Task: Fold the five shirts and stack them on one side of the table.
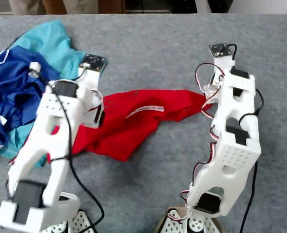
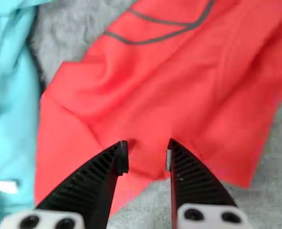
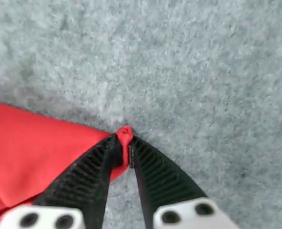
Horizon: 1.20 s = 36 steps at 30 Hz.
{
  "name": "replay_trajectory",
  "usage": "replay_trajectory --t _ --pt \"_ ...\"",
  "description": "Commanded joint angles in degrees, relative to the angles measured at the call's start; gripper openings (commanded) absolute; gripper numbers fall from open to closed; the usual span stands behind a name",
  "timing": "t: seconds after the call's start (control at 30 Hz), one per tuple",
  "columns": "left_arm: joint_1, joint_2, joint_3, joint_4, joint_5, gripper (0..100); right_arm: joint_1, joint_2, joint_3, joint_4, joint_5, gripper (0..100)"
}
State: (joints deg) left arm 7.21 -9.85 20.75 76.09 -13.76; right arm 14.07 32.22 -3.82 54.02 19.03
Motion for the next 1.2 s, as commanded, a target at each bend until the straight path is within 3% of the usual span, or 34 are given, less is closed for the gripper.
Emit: replay_trajectory --t 0.0,0.13,0.33,0.47,0.6,0.77,0.83,0.9,1.17 --pt "0.5 5.9 -1.1 -1.8 1.8 14 1.1 -4.0 2.9 -3.5 -0.6 0.1" --pt "2.8 11.1 -1.8 -0.7 1.9 14 1.1 -5.8 5.7 -6.4 -0.6 0.1" --pt "15.7 11.1 -7.1 6.3 8.9 14 1.1 -6.1 6.3 -6.9 -0.6 0.1" --pt "20.0 11.3 -11.7 8.6 9.7 14 1.1 -6.1 6.3 -6.9 -0.6 0.1" --pt "17.1 14.2 -9.8 2.0 7.0 15 1.1 -6.1 6.2 -6.9 -0.6 0.1" --pt "8.5 22.7 -10.7 -8.1 4.1 14 1.3 -6.1 6.1 -6.9 -0.6 0.1" --pt "4.8 26.0 -14.2 -9.8 3.7 8 1.3 -6.1 6.0 -6.9 -0.6 0.1" --pt "2.3 28.9 -19.9 -9.5 4.0 1 1.2 -6.1 5.9 -6.9 -0.4 0.1" --pt "1.1 34.2 -45.3 -0.8 4.1 2 1.1 -6.1 5.9 -6.9 -0.3 0.1"
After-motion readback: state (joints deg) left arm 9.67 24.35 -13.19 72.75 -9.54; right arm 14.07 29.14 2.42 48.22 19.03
